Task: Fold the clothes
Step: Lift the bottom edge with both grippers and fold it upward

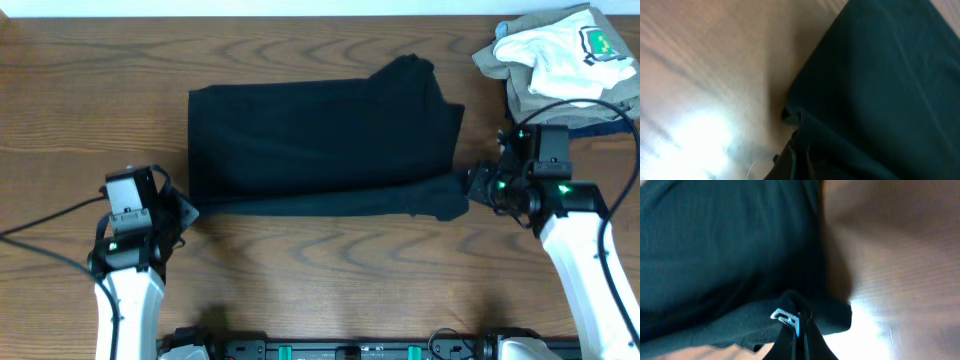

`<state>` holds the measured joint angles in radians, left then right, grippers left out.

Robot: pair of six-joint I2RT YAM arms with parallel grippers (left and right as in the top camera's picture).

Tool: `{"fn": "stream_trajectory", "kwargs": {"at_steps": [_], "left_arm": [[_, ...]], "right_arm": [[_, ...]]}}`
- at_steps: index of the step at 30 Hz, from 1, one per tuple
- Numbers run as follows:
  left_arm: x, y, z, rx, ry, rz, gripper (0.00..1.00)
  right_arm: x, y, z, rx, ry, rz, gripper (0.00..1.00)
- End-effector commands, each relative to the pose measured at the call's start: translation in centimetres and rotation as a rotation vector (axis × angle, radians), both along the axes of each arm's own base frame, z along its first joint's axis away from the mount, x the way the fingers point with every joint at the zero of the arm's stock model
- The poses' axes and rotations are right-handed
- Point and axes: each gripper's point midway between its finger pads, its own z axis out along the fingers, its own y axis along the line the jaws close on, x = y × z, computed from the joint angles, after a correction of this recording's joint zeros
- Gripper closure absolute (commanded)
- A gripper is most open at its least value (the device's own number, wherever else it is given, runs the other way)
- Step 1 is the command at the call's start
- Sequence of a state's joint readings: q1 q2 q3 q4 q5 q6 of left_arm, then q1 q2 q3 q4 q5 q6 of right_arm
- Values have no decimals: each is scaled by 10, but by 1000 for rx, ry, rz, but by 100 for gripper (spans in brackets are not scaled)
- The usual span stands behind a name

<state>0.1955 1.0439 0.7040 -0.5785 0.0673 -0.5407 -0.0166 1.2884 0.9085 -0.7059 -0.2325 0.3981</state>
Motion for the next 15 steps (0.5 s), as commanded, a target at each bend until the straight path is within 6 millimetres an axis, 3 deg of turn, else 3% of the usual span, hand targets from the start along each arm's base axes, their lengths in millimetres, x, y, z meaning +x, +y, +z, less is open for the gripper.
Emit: {"fn": "stream_trajectory", "kwargs": {"at_steps": [1, 8, 15], "left_arm": [[13, 9, -2, 40, 0, 3, 94], [44, 15, -22, 42, -15, 4, 94], [58, 17, -43, 36, 2, 1, 94]], "right_arm": [[18, -2, -5, -14, -29, 15, 99], [57, 12, -14, 20, -120, 62, 99], [71, 20, -35, 20, -116, 85, 99]]}}
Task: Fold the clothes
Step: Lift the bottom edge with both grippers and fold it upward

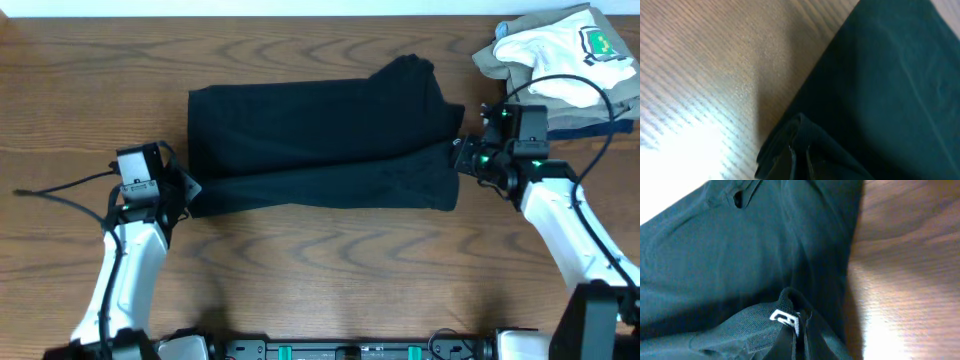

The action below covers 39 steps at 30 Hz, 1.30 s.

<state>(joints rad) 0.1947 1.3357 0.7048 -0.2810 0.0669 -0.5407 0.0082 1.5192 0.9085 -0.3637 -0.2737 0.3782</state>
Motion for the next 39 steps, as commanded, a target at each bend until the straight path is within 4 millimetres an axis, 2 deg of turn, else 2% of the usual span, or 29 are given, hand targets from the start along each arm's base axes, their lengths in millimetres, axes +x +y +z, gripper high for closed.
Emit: {"fn": "stream_trajectory", "kwargs": {"at_steps": [1, 8, 15, 24, 25, 27, 29, 31, 34, 36, 39], "left_arm": [[5, 7, -4, 34, 14, 1, 94], [19, 10, -13, 38, -7, 1, 94], [35, 13, -17, 47, -50, 2, 94], [46, 12, -10, 57, -101, -5, 93], [46, 11, -10, 57, -102, -9, 83], [47, 8, -9, 57, -105, -16, 55], [48, 7, -9, 61, -108, -25, 27], [49, 7, -8, 88, -107, -62, 12], [51, 7, -3, 122, -115, -104, 0], [55, 8, 8, 139, -139, -118, 2], [61, 9, 33, 166, -195, -130, 2]], "right_arm": [[7, 7, -7, -7, -2, 28, 99], [21, 9, -15, -25, -35, 45, 99], [27, 6, -13, -36, -63, 36, 99], [27, 4, -15, -45, -59, 29, 99], [27, 4, -15, -45, -59, 29, 99], [27, 4, -15, -45, -58, 30, 98], [27, 5, -15, -45, -59, 30, 85], [27, 5, -15, -45, -60, 31, 68], [29, 5, -12, -42, -67, 39, 50], [32, 10, -5, -34, -87, 79, 43], [39, 10, 11, -41, -102, 105, 39]]}}
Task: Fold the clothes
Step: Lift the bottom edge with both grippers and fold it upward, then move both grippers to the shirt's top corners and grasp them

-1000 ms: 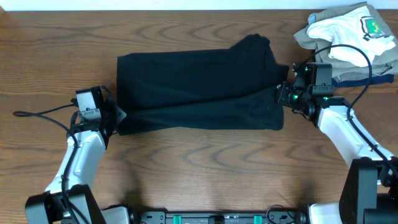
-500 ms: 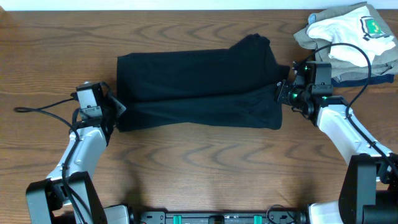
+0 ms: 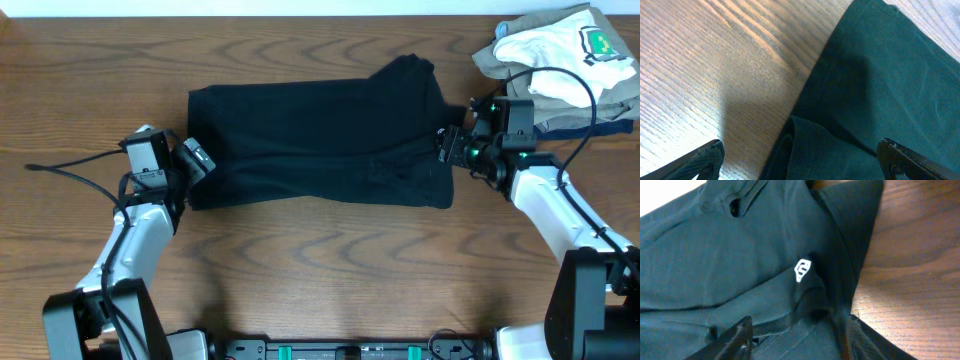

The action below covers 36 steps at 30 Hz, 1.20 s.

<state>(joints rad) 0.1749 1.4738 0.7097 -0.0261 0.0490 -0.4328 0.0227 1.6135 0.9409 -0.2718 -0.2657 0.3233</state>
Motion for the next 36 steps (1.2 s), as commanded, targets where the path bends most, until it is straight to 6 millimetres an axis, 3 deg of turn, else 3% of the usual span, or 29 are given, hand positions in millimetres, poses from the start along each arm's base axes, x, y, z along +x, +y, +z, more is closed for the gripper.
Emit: {"fn": "stream_trajectory", "kwargs": {"at_steps": [1, 5, 9, 14, 18, 24, 29, 36], "left_arm": [[18, 5, 50, 75, -107, -43, 2], [20, 5, 87, 111, -110, -81, 2], [19, -1, 117, 137, -9, -168, 2], [46, -8, 139, 150, 47, -247, 2], [88, -13, 135, 151, 57, -289, 2], [138, -12, 100, 161, 82, -326, 2], [160, -11, 68, 183, 91, -361, 2], [177, -16, 26, 231, 114, -443, 2]], "right_arm": [[18, 5, 30, -15, -59, 67, 38], [29, 7, 74, -65, -90, 137, 38], [41, 13, 130, -121, -155, 188, 34], [58, 24, 169, -205, -255, 222, 30], [78, 46, 160, -224, -270, 277, 31], [104, 79, 105, -219, -210, 349, 31], [106, 100, 74, -217, -169, 392, 31], [105, 108, 72, -215, -171, 407, 37]]}}
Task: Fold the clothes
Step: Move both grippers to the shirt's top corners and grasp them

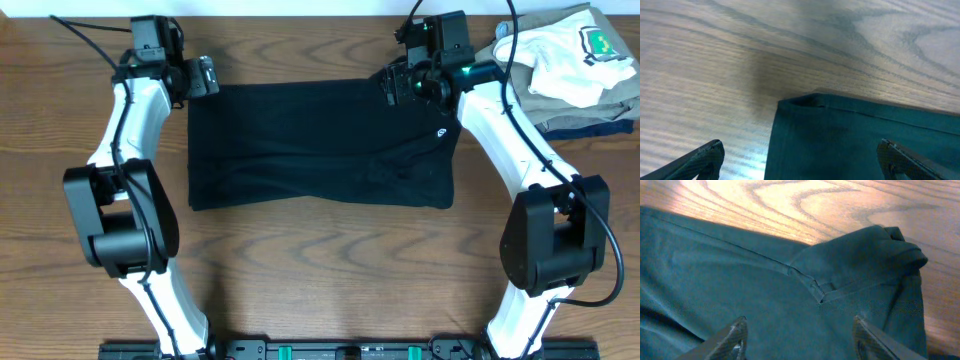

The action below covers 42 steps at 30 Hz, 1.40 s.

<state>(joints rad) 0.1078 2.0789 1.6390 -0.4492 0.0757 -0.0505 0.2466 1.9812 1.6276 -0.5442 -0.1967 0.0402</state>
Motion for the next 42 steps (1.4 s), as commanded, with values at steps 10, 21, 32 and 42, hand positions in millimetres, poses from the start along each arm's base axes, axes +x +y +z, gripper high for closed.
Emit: {"fn": "stream_trajectory", "kwargs": {"at_steps": [10, 21, 32, 42], "left_arm": [[21, -13, -57, 15, 28, -115, 2], [34, -3, -58, 99, -17, -136, 8], [32, -6, -74, 97, 10, -137, 14], [30, -9, -92, 89, 39, -137, 23]], "right_arm": [[-6, 3, 6, -13, 3, 15, 39], [-8, 2, 5, -15, 14, 15, 40], [-8, 2, 5, -15, 14, 14, 41], [-8, 2, 4, -16, 16, 14, 44]]}}
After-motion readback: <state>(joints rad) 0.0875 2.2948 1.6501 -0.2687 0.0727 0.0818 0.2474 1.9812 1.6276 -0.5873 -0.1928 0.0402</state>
